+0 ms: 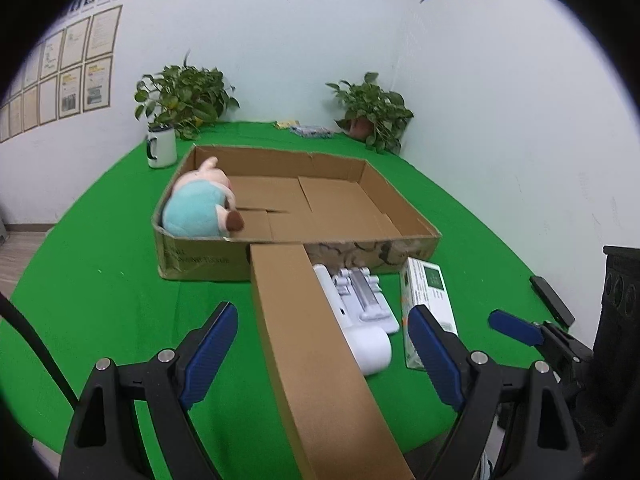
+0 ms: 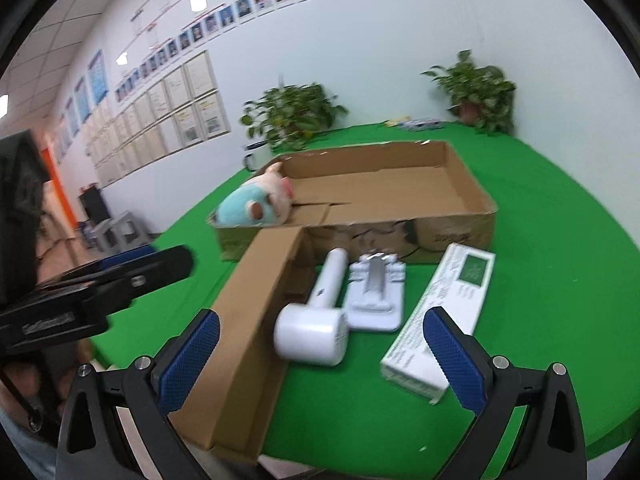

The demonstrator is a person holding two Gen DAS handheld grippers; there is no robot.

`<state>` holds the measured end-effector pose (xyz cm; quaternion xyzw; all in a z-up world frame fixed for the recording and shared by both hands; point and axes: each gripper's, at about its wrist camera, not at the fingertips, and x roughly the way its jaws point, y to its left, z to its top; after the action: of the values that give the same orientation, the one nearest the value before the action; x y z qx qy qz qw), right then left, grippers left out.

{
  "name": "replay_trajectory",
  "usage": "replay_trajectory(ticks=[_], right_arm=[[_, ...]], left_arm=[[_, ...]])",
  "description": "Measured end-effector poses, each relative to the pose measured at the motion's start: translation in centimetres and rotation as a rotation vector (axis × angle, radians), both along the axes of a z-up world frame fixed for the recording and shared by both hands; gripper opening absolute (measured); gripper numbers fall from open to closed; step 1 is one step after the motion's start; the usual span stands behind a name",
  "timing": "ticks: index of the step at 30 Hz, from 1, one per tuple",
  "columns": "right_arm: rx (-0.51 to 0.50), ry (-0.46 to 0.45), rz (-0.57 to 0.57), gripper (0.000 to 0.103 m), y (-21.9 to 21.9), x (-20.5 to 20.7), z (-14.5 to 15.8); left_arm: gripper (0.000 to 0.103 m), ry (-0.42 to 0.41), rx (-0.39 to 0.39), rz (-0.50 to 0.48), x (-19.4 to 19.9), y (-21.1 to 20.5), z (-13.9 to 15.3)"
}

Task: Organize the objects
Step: 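Lower the plush pig into the box corner and open the left gripper, then grasp the long cardboard insert tray by its rim with the left gripper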

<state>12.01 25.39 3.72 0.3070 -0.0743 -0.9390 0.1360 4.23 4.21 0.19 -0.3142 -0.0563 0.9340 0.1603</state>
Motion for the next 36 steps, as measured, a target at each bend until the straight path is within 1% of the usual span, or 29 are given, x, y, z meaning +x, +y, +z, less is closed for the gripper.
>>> replay_trajectory(ticks=[3,6,7,8,10,11,12,13,14,15,16,17,18,19,23,25,26,28,29,33,35,36], right_arm=[[-0.040,-0.031,0.130,0.102,-0.7,0.9,-1.4],[-0.087,-0.076,0.261,0.102,-2.4,1.7,-3.0],[-0.106,-0.084,0.286,0.102,-2.9,1.9,-3.4],[-0.128,-0.092,0.310,0.101,-3.6,1.9,-4.0],[-0.140,-0.102,0.332,0.095,-4.8,1.8,-4.9],[-0.123,-0.104,0.333,0.089,-5.5,1.6,-5.3],[-0.108,-0.110,0.341,0.088,-6.1,1.4,-5.7],[-0.120,-0.108,0.353,0.086,-6.3,1.3,-5.9],[-0.132,-0.107,0.366,0.080,-6.5,1.3,-6.0],[-0.140,-0.101,0.386,0.069,-6.8,1.2,-6.0],[-0.138,-0.091,0.400,0.062,-7.1,1.2,-5.9],[-0.116,-0.074,0.403,0.043,-7.5,1.2,-5.7],[-0.074,-0.063,0.394,0.037,-8.1,1.2,-5.6],[-0.067,-0.058,0.406,0.037,-8.5,1.1,-5.7],[-0.108,-0.079,0.416,0.038,-8.7,-0.1,-5.9],[-0.133,-0.088,0.410,0.042,-8.5,-0.6,-5.9],[-0.141,-0.098,0.402,0.043,-8.5,-0.9,-6.0],[-0.152,-0.119,0.385,0.043,-8.3,-1.5,-6.5],[-0.160,-0.137,0.375,0.043,-8.2,-1.9,-6.9],[-0.182,-0.214,0.323,0.043,-8.1,-3.4,-8.4],[-0.208,-0.254,0.300,0.043,-8.1,-4.3,-9.1],[-0.217,-0.270,0.286,0.043,-8.1,-4.8,-9.3]], left_arm=[[0.087,-0.039,-0.010,-0.037,-0.2,1.0,-1.2],[0.086,-0.074,-0.053,-0.054,-0.6,2.0,-2.7],[0.085,-0.090,-0.073,-0.053,-0.8,2.2,-3.2],[0.084,-0.112,-0.101,-0.047,-1.1,2.4,-3.9],[0.076,-0.149,-0.140,-0.032,-1.4,2.4,-5.0],[0.076,-0.166,-0.139,-0.033,-1.6,2.1,-5.5],[0.076,-0.167,-0.109,-0.044,-1.6,1.6,-5.7],[0.076,-0.175,-0.079,-0.045,-1.6,0.9,-5.8],[0.076,-0.180,-0.072,-0.043,-1.6,0.4,-5.7],[0.076,-0.182,-0.069,-0.036,-1.6,0.0,-5.8],[0.076,-0.188,-0.058,-0.030,-1.6,-0.5,-5.8],[0.075,-0.195,-0.053,-0.024,-1.6,-0.8,-5.8],[0.076,-0.200,-0.050,-0.012,-1.4,-1.2,-5.8],[0.076,-0.202,-0.039,-0.007,-1.3,-1.7,-5.9],[0.076,-0.223,-0.006,0.015,-1.1,-3.6,-6.1],[0.075,-0.223,0.012,0.035,-0.9,-4.7,-6.0],[0.074,-0.218,0.027,0.043,-0.9,-5.0,-6.0],[0.063,-0.213,0.074,0.049,-0.8,-6.1,-5.5],[0.061,-0.214,0.091,0.047,-0.8,-6.5,-5.3],[0.060,-0.212,0.118,0.048,-0.9,-7.6,-5.0],[0.057,-0.207,0.121,0.052,-0.8,-7.9,-4.8],[0.054,-0.204,0.121,0.055,-0.8,-8.2,-4.6]])
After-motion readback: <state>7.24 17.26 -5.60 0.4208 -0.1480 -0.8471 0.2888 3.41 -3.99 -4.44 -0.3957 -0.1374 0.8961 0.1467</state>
